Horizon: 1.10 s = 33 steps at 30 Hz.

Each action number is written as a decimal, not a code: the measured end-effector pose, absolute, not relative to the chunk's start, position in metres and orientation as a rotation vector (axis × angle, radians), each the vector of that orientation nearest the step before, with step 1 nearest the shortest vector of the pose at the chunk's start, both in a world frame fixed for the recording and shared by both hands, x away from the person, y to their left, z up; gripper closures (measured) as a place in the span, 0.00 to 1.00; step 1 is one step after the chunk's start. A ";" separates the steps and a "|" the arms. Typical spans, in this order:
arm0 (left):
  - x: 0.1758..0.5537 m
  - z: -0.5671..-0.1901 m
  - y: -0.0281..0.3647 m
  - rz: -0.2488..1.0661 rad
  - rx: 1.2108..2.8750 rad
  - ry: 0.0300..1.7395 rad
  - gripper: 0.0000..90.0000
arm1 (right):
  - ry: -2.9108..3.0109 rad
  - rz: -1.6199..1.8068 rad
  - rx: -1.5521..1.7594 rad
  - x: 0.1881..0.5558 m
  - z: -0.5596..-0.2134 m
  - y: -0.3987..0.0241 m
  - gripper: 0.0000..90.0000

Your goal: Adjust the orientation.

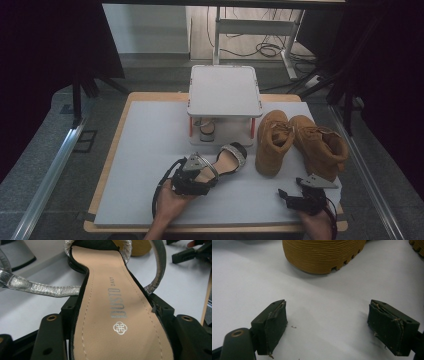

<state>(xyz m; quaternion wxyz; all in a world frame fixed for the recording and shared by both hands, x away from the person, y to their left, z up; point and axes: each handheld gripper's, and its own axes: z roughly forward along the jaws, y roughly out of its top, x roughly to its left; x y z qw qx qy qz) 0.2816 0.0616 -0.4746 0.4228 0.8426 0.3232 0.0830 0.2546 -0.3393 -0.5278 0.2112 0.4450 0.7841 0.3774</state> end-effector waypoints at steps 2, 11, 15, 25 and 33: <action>0.283 -0.473 0.061 0.218 2.101 0.817 0.43 | 2.179 1.048 1.235 0.255 -0.528 -0.339 0.17; 0.293 -0.472 0.056 0.268 2.063 0.865 0.43 | 2.179 1.049 1.236 0.255 -0.528 -0.339 0.17; 0.301 -0.474 0.053 0.282 2.034 0.900 0.43 | 2.179 1.048 1.235 0.255 -0.528 -0.339 0.17; 0.318 -0.478 0.043 0.299 1.973 0.958 0.43 | 2.179 1.049 1.235 0.255 -0.528 -0.339 0.17; 0.330 -0.485 0.034 0.310 1.929 1.018 0.43 | 2.179 1.049 1.236 0.255 -0.528 -0.339 0.17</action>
